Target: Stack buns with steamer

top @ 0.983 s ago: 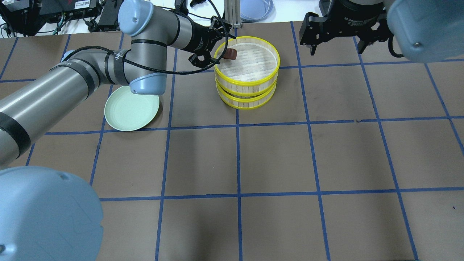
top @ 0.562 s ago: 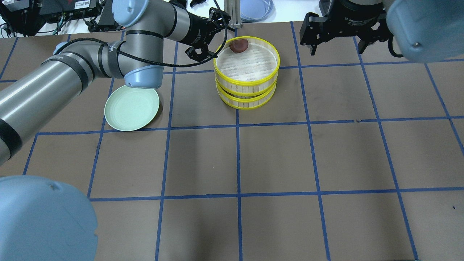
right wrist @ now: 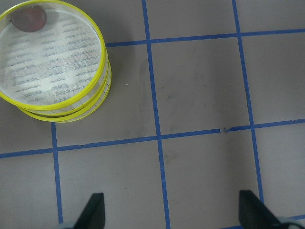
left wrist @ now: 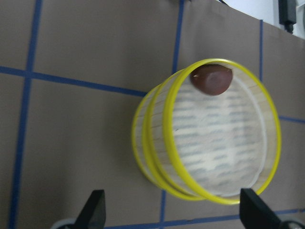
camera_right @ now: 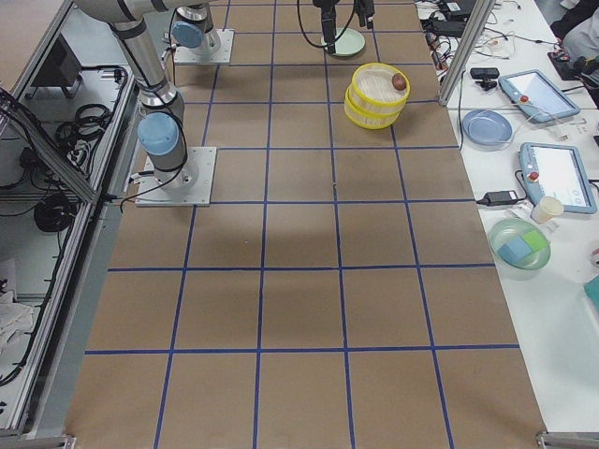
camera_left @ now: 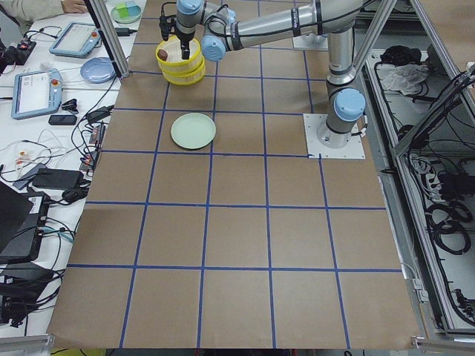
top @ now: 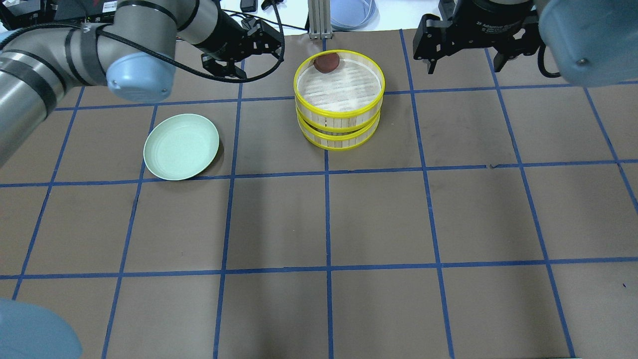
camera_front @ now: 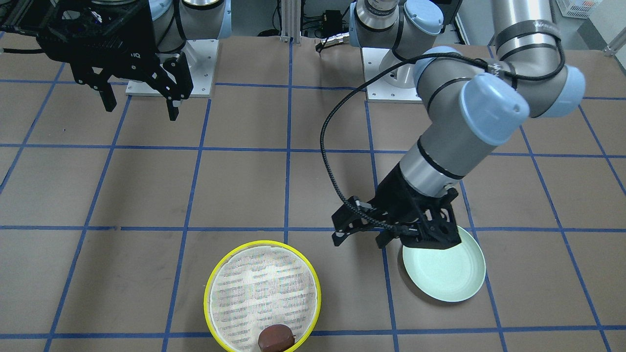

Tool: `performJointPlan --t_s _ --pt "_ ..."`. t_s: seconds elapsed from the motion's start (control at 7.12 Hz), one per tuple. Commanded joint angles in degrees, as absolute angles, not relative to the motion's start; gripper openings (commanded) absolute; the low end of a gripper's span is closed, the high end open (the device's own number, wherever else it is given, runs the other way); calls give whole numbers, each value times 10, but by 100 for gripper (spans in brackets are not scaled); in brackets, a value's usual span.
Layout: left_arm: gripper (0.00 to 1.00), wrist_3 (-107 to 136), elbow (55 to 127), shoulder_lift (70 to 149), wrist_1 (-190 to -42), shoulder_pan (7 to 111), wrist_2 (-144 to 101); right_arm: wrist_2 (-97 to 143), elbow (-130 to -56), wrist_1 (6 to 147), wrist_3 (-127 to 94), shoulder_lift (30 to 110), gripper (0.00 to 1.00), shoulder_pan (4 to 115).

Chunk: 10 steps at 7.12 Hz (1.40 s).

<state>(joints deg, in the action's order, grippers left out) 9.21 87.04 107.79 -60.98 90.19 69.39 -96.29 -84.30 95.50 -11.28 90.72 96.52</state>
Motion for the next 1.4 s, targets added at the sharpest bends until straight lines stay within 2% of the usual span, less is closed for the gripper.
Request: performJointPlan --t_s 0.0,0.28,0.7,1.26 --pt "100 -37 866 1015 -730 861 851 -921 -843 940 -112 910 100 964" --pt "100 -43 868 966 -826 850 892 -918 -842 938 -35 893 100 942" --pt "100 -47 870 891 -909 850 921 -941 -837 926 -35 883 100 933" --pt "100 -48 892 886 -893 846 911 -939 -835 925 -35 865 100 934"
